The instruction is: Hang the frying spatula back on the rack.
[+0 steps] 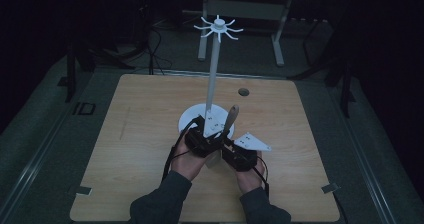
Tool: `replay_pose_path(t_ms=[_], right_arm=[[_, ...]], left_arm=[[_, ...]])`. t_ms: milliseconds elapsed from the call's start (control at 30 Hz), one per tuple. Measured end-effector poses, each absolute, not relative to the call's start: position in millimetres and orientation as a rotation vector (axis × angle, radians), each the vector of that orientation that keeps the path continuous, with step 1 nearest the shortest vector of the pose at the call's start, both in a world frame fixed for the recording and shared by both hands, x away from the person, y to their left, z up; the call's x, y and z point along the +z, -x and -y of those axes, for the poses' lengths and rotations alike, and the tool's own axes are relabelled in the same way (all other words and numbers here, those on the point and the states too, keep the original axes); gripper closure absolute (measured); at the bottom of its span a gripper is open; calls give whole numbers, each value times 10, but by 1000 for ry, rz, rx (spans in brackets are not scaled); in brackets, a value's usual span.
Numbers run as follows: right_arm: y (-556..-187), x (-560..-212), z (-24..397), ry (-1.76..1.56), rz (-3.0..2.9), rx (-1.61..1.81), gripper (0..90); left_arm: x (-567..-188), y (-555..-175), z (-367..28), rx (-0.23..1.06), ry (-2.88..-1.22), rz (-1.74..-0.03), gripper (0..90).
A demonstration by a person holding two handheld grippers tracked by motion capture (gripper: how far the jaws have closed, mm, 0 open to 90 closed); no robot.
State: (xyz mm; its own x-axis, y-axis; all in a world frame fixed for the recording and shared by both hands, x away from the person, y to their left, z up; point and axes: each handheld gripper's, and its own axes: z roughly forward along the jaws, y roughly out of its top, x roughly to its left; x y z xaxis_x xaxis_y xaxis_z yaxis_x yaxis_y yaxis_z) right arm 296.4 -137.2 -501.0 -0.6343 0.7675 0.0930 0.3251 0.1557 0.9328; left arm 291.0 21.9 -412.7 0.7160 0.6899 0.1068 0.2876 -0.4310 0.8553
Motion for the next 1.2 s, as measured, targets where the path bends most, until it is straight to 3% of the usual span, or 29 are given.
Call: replay_pose_path(t_ms=[267,900,1133,1200], right_arm=[[-2957,-4971,1420,-1045,-2018,1534,807],[-2952,-4972,1443,-1047,-2045,1592,808],[-2957,-4960,1459,-1028,-2044,1587,791],[-2955,-4955,1463,-1017,-2046,1589,742]], left_arm=[[-4172,-2858,-181,626,-1935,-736,748],[-4202,-2871,-167,644,-1916,-748,755],[-4186,-2849,-122,673,-1916,-770,758],[-4184,-2854,-123,681,-1916,-780,758]])
